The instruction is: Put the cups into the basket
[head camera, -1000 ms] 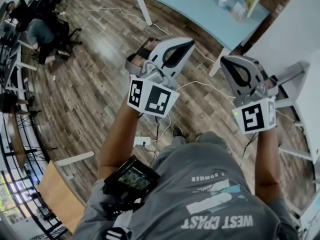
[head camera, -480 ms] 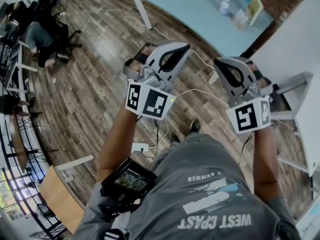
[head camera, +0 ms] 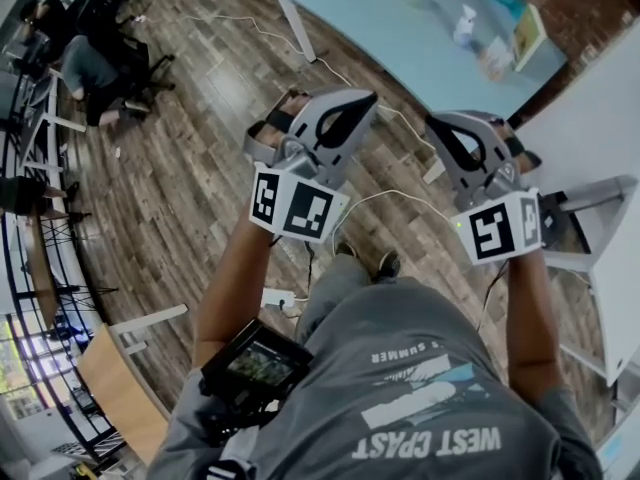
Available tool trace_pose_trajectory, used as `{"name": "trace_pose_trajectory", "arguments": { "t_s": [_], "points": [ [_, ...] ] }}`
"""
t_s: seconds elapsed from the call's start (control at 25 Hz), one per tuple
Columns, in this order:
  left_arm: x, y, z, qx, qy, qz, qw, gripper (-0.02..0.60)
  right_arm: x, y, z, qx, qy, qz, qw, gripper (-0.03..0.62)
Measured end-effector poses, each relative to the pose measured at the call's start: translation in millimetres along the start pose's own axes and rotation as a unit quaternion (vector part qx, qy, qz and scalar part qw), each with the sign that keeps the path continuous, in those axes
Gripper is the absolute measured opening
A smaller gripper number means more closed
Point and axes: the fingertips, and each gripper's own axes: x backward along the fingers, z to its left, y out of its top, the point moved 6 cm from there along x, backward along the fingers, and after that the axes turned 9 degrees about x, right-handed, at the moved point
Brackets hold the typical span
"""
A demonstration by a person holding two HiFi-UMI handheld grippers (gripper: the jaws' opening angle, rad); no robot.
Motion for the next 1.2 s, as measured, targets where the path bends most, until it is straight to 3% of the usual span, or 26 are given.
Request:
{"name": "trace_pose_trajectory", "arguments": {
  "t_s": [0.28, 0.92, 1.2],
  "points": [
    [-25, -26, 32, 0.003, -0.004, -0.004, 1.0, 0.0, -35, -20, -16, -0.008, 0.001, 0.011, 1.0, 0.015],
    [-62, -128, 146, 0.011, -0.034, -0.046, 0.9983, 0.0, -160, -32, -69, -0.018, -0.027, 0.074, 0.997, 0.015],
    [-75, -146, 166, 0.018, -0.036, -0.051, 0.9979, 0.0, -184, -41, -79, -0.018, -0.021, 0.086, 0.996, 0.015]
  ]
}}
